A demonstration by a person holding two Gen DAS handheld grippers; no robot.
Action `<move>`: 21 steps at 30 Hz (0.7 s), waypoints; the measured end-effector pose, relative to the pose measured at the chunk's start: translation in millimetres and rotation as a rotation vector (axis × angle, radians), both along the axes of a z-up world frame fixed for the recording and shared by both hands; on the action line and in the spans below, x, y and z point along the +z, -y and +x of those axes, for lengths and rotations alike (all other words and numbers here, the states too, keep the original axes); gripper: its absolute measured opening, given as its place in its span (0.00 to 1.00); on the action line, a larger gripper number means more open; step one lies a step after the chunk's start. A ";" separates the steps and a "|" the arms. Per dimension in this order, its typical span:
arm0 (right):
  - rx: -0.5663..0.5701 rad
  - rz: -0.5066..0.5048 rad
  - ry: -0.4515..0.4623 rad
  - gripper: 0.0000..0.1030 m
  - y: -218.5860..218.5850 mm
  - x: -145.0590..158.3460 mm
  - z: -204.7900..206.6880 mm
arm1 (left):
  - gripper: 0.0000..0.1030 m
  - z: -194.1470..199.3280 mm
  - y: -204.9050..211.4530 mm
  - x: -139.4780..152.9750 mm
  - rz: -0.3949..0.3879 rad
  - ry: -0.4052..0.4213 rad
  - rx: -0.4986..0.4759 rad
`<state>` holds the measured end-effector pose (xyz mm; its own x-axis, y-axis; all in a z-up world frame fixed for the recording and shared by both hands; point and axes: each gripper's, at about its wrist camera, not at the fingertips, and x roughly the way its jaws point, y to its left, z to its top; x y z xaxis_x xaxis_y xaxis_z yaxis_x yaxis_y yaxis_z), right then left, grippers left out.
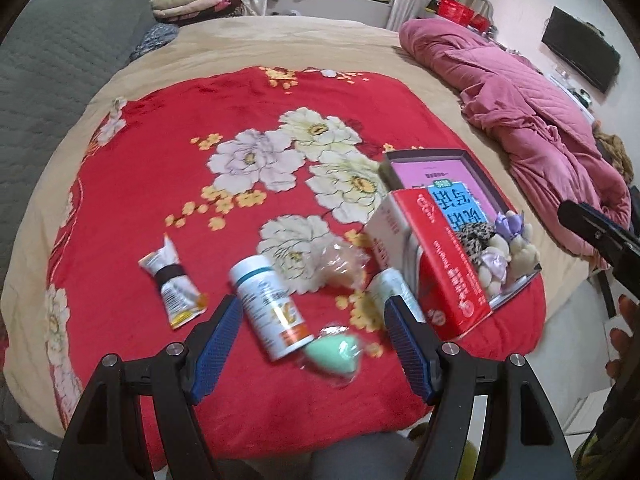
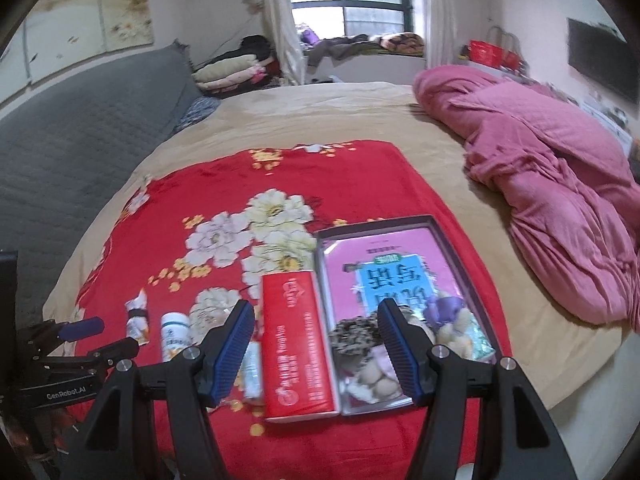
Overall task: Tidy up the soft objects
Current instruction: 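Move both open tools back over the remaining items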
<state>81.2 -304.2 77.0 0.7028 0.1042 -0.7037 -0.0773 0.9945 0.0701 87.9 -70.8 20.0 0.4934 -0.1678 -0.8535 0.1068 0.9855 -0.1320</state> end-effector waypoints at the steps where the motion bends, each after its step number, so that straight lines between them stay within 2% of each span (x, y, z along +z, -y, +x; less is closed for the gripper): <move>1: 0.018 -0.005 0.000 0.62 -8.3 1.1 -1.5 | 0.73 -3.3 -3.8 -1.5 -0.002 -0.004 0.004; 11: 0.090 -0.043 -0.006 0.62 -52.3 2.1 -15.3 | 0.73 -30.3 -18.5 -22.9 -0.004 -0.034 -0.007; 15: 0.107 -0.055 -0.016 0.62 -61.9 -2.3 -19.6 | 0.73 -35.5 -16.9 -39.2 -0.034 -0.080 -0.014; 21: 0.145 -0.079 -0.041 0.62 -72.0 -13.4 -21.7 | 0.73 -39.8 -8.1 -66.1 -0.031 -0.130 -0.024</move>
<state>59.5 -232.2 63.6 0.6548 0.1458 -0.7416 -0.2194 0.9756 -0.0019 48.1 -62.7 -46.2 0.3746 -0.2051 -0.9042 0.1105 0.9781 -0.1761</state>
